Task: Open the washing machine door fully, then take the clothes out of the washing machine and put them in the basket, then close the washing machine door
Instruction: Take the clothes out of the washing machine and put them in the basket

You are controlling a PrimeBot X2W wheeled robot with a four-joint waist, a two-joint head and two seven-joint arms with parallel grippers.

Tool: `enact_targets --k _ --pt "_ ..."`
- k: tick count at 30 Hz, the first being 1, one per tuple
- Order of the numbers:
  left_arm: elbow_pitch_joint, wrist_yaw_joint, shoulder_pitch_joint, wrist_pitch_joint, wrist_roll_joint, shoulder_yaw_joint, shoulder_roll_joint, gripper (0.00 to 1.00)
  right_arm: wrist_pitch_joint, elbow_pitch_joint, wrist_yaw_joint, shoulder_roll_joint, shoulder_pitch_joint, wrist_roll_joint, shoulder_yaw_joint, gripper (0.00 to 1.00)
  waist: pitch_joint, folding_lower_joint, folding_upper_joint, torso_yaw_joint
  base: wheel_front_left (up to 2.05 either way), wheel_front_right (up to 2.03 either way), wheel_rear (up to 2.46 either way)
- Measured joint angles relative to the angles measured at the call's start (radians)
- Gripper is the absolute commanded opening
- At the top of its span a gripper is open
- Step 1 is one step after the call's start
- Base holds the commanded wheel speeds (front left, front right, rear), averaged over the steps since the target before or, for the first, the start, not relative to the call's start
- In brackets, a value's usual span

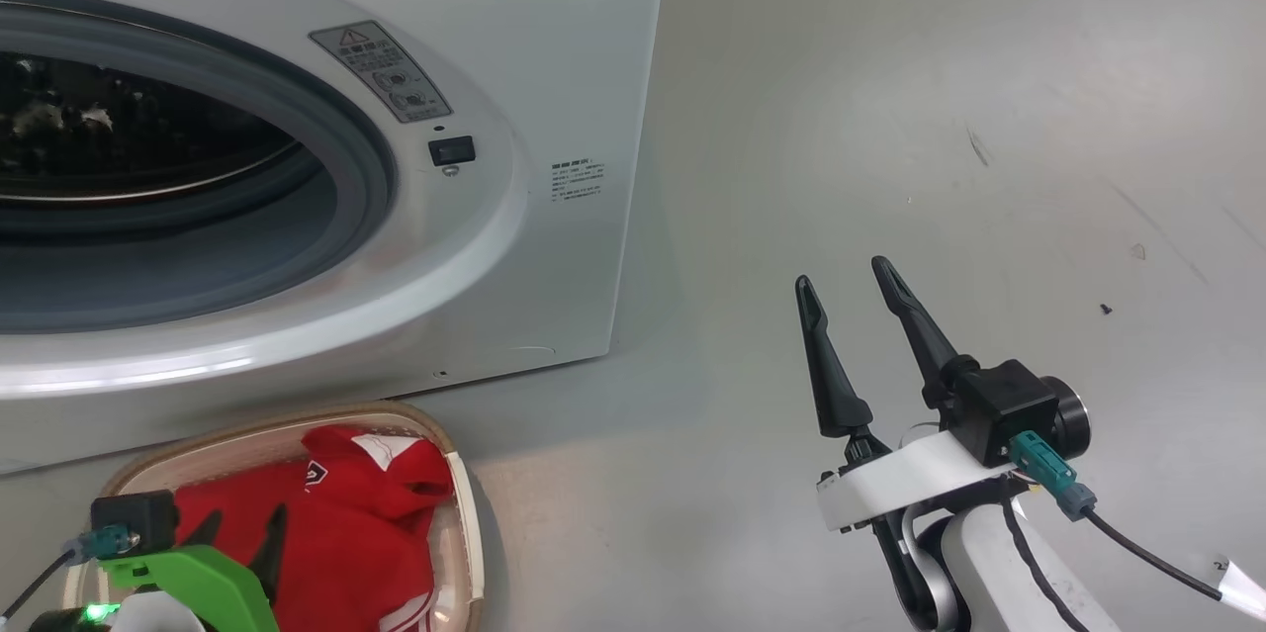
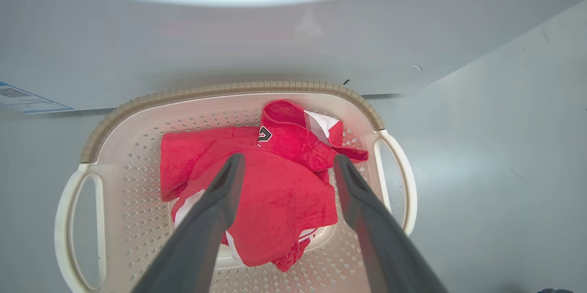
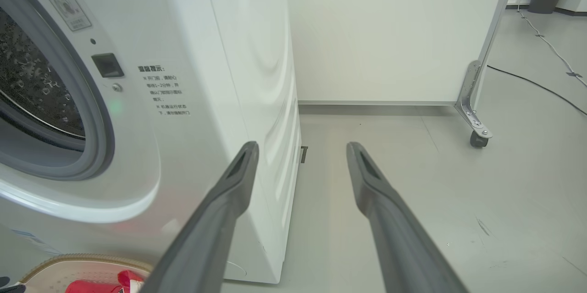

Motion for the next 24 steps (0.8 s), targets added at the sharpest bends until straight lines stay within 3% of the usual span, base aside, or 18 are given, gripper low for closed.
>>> enact_targets --k 9,24 --pt "-0.105 0.0 -0.007 -0.14 -0.009 -0.018 -0.007 1.0 0.0 0.021 0.007 0.0 0.006 0.008 -0.049 1.0 -0.086 0.0 0.0 0.046 0.0 0.0 0.0" --pt "-0.291 0.0 -0.013 -0.151 0.023 0.012 0.005 1.0 0.0 0.035 0.029 -0.005 0.075 0.018 -0.098 1.0 -0.202 0.0 0.0 0.121 0.0 0.0 0.0"
